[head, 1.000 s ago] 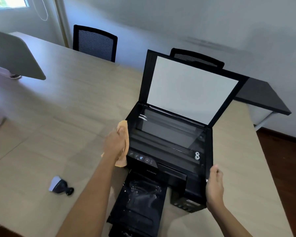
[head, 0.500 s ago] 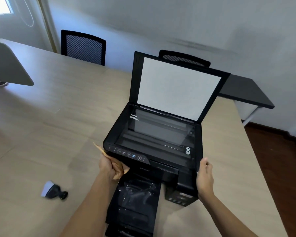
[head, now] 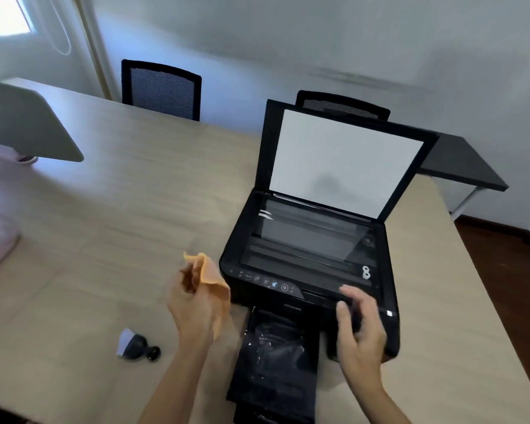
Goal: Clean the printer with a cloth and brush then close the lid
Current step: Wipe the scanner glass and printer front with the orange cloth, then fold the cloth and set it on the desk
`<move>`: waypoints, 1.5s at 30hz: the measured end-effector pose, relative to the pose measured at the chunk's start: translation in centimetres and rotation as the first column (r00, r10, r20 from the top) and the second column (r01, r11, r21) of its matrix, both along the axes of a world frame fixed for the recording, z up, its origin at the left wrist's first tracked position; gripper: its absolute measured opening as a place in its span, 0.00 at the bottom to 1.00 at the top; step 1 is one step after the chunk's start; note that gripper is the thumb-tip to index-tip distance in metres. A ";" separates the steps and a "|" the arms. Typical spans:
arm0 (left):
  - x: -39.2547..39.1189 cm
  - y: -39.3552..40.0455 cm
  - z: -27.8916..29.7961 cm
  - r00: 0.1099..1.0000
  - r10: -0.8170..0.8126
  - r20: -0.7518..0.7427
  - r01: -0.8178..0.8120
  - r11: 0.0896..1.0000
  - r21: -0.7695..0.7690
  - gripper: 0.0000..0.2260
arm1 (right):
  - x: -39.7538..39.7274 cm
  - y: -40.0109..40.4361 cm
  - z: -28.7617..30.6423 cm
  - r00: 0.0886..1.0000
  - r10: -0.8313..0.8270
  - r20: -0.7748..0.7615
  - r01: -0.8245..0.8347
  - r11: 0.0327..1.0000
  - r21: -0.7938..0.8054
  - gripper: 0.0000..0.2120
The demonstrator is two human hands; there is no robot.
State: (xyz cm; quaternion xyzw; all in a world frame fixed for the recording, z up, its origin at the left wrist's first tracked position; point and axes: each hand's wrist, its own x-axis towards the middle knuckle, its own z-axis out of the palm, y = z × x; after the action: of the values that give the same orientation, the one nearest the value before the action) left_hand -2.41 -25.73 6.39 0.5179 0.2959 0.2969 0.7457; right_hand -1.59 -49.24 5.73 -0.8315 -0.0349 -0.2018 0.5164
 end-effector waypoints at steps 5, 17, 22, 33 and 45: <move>-1.4 5.3 3.8 0.896 -0.402 -0.188 0.438 0.737 0.515 0.07 | 0.7 12.0 2.9 0.692 0.636 -0.342 -0.693 0.718 -0.067 0.35; -2.8 17.0 3.9 0.634 -0.663 -0.397 0.745 0.386 0.545 0.13 | 2.4 21.1 6.6 0.573 0.770 -0.281 -0.778 0.619 0.108 0.13; -3.3 22.2 -0.4 0.530 -0.478 -0.701 0.843 0.207 0.496 0.10 | 3.8 21.7 6.3 0.673 0.696 -0.252 -0.661 0.718 0.218 0.10; -1.8 29.8 5.0 0.840 -0.442 -0.314 0.536 0.590 0.603 0.05 | 9.9 23.1 4.0 0.893 0.396 -0.213 -0.392 0.918 0.060 0.04; -7.8 32.3 -7.1 0.517 -0.609 -0.601 0.834 0.517 0.194 0.13 | -1.3 20.4 -9.3 0.736 0.345 -0.582 -0.484 0.870 -0.097 0.09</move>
State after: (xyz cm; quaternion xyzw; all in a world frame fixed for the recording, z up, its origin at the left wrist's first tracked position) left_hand -10.22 6.56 -0.67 0.8087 0.1313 -0.1247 0.5597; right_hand -2.93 -28.79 -3.52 -0.8807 -0.0958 0.1711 0.4311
